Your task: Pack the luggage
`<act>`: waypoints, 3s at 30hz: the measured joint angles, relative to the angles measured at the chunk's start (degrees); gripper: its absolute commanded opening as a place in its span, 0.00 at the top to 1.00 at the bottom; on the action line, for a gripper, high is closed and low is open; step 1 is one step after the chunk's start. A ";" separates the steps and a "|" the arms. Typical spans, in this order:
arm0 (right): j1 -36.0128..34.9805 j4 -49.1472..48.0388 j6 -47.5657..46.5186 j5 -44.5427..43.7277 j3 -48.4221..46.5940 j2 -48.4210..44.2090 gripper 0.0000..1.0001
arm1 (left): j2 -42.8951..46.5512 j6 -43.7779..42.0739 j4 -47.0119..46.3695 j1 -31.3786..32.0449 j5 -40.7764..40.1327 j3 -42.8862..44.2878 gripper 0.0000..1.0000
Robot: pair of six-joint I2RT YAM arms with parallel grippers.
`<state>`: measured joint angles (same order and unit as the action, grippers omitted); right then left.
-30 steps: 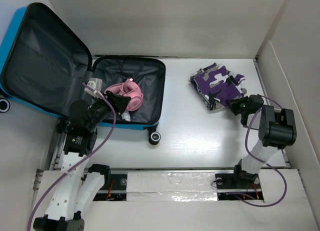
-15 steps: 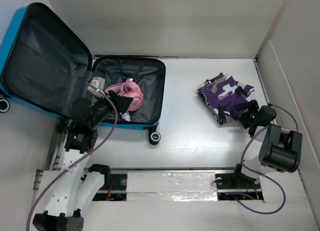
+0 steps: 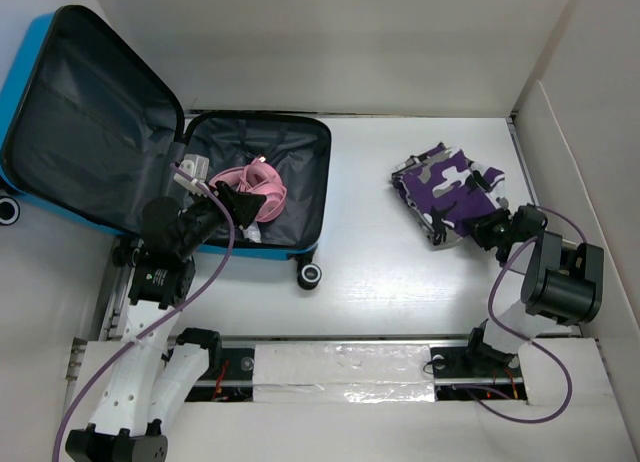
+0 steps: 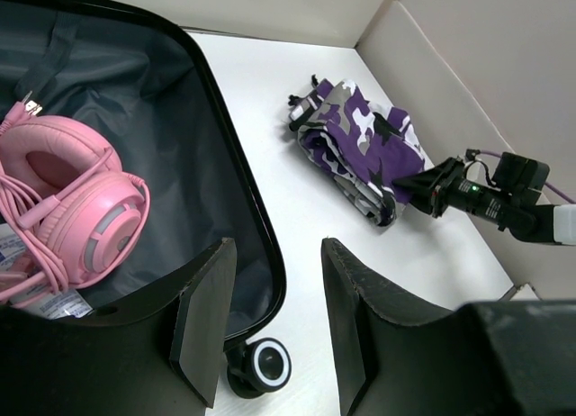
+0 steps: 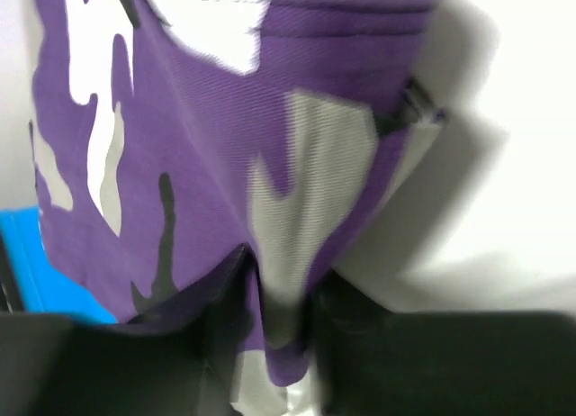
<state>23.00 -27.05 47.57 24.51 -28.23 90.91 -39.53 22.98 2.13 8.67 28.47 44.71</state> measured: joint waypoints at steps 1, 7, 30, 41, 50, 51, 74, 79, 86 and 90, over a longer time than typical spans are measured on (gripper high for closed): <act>0.00 0.33 -0.02 0.13 -0.26 0.59 0.86 | 0.00 0.00 -0.09 0.00 0.00 0.00 0.60; -2.38 3.30 -2.84 -2.12 -1.70 -0.28 1.00 | -1.64 1.11 -2.38 0.68 2.58 0.09 0.60; -4.81 8.92 -9.09 -1.62 2.10 -11.39 0.00 | -73.92 -7.65 9.27 38.99 -15.06 66.25 0.06; -9.55 17.40 -9.49 -6.88 4.48 -35.78 0.00 | -103.14 -14.34 14.40 30.58 -11.98 88.46 0.01; -10.16 20.31 -10.38 -8.22 3.89 -44.96 0.03 | -109.22 -11.45 8.48 28.13 -2.60 93.35 0.17; -10.36 20.63 -10.56 -8.00 3.65 -44.30 0.03 | -109.68 -10.99 7.39 28.35 -1.60 93.35 0.19; -18.93 22.88 -15.69 -6.84 -0.66 -43.01 0.03 | -82.25 3.65 -28.33 31.74 -14.12 32.33 0.31; -19.74 23.47 -16.70 -6.51 -0.87 -41.90 0.03 | -79.08 5.66 -28.68 33.66 -17.46 29.86 0.04; -20.85 24.09 -17.44 -6.73 -0.87 -41.94 0.03 | -78.36 3.30 -22.49 32.85 -22.80 36.72 0.01; -20.96 24.15 -17.68 -6.75 -0.87 -42.45 0.03 | -86.38 -0.11 -15.06 31.06 -20.46 53.02 0.01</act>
<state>2.04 -2.90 29.89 17.76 -29.10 48.47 -125.91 22.87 -12.93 39.72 8.01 97.73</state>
